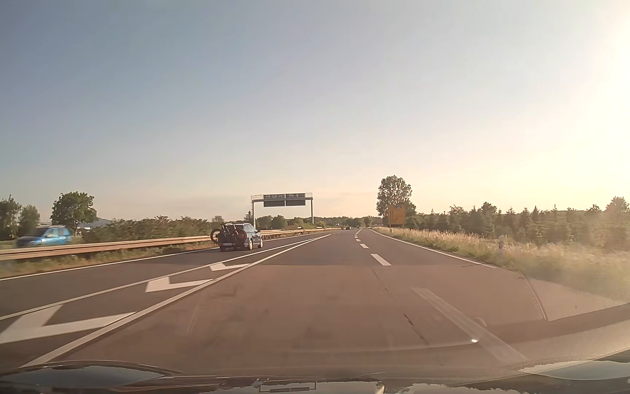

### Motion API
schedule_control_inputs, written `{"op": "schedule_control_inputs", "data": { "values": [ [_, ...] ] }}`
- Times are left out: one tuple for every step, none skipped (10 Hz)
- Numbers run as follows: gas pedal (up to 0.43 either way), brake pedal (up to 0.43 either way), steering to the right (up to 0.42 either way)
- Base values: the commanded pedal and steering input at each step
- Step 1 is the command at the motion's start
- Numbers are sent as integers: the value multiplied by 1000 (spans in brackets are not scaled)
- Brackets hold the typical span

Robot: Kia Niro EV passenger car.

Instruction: Follow the waypoints while adhering to traffic rules and regulations

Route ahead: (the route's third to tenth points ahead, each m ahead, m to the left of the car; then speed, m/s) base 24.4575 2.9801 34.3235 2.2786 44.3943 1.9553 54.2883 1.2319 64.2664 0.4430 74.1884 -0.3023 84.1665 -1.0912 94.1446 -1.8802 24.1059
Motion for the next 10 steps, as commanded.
{"op": "schedule_control_inputs", "data": {
  "values": [
    [130, 0, 3],
    [130, 0, 3],
    [130, 0, 3],
    [130, 0, 3],
    [130, 0, 3],
    [130, 0, 3],
    [138, 0, 3],
    [138, 0, 4],
    [138, 0, 4],
    [138, 0, 4]
  ]
}}
